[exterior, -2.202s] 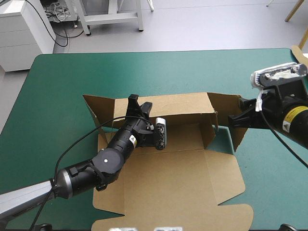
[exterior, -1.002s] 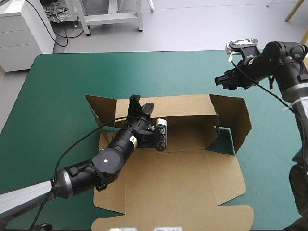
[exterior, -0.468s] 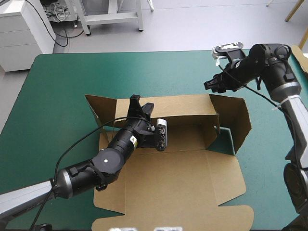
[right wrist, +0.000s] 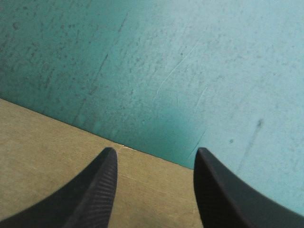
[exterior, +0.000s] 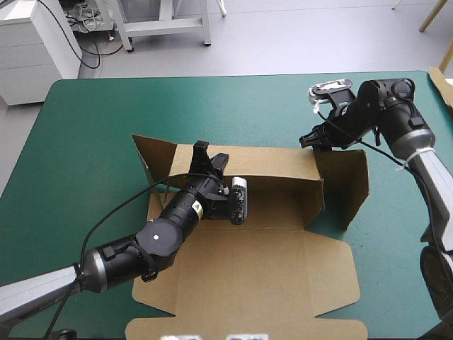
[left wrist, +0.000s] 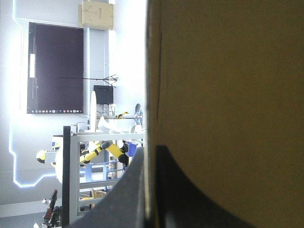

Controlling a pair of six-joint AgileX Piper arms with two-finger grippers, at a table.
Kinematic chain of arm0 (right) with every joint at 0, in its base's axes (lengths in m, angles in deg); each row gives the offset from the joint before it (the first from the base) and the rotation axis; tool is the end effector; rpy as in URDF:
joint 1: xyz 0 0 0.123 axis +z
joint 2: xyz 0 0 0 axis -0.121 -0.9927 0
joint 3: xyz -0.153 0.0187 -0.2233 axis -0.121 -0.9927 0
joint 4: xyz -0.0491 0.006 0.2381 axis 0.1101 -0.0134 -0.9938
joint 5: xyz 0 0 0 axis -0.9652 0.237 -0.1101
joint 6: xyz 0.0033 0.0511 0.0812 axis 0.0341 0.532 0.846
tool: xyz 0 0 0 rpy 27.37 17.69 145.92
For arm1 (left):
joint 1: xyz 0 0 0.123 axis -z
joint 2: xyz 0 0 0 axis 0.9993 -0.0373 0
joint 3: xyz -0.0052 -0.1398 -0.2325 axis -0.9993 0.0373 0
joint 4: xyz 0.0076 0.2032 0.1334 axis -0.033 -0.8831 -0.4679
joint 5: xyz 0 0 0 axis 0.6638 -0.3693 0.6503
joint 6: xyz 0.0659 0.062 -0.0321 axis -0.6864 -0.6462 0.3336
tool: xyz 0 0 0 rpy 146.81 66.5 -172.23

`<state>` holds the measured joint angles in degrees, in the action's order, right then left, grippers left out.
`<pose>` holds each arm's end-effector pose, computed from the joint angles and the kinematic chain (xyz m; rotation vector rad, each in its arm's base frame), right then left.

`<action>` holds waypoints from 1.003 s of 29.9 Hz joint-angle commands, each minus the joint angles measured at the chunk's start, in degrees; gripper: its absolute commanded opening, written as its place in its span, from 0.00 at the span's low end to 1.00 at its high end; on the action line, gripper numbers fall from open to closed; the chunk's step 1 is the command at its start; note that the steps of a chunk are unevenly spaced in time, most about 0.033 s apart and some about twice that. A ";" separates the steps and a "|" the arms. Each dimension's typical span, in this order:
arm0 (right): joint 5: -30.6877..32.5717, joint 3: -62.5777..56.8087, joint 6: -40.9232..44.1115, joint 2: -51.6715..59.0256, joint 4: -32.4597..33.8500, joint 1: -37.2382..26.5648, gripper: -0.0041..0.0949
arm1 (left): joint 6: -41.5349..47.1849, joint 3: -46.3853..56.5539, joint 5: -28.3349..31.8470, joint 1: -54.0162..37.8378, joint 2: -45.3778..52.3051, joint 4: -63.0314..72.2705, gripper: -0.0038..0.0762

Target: Fold the box

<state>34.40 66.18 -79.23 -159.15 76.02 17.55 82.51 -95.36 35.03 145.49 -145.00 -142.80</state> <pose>0.3398 0.0749 0.3384 -0.4959 2.6256 0.1616 0.1967 -0.2236 0.2982 1.5350 1.1278 0.6323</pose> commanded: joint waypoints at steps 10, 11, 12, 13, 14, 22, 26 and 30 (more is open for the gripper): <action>0.21 -1.85 0.72 5.64 5.40 -0.26 0.52 | 0.60 -1.86 -2.83 0.27 1.88 -2.42 0.04; 0.21 -1.63 0.72 5.64 5.54 -0.26 0.52 | 0.60 -1.86 -2.83 0.27 1.88 -2.42 0.04; 0.21 -1.45 0.97 5.64 5.54 -0.26 0.52 | 0.60 -1.86 -2.83 0.27 1.88 -2.42 0.04; 0.21 -1.31 1.23 5.64 5.54 -0.26 0.52 | 0.60 -1.86 -2.83 0.27 1.88 -2.42 0.04; 0.21 -1.31 1.35 5.64 5.41 -0.26 0.52 | 0.60 -1.86 -2.83 0.27 1.88 -2.42 0.04; 0.21 -2.73 1.49 8.72 0.55 -0.26 0.52 | 0.60 -1.86 -2.83 0.27 1.88 -2.42 0.04; 0.21 -6.22 1.49 12.29 0.68 -0.26 0.52 | 0.60 -1.86 -2.83 0.27 1.88 -2.42 0.04; 0.21 -10.37 0.95 15.91 0.68 -0.26 0.52 | 0.60 -1.86 -2.83 0.27 1.88 -2.42 0.04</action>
<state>35.81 56.77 -77.72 -147.66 77.32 17.55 82.30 -95.36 34.50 145.66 -145.06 -143.13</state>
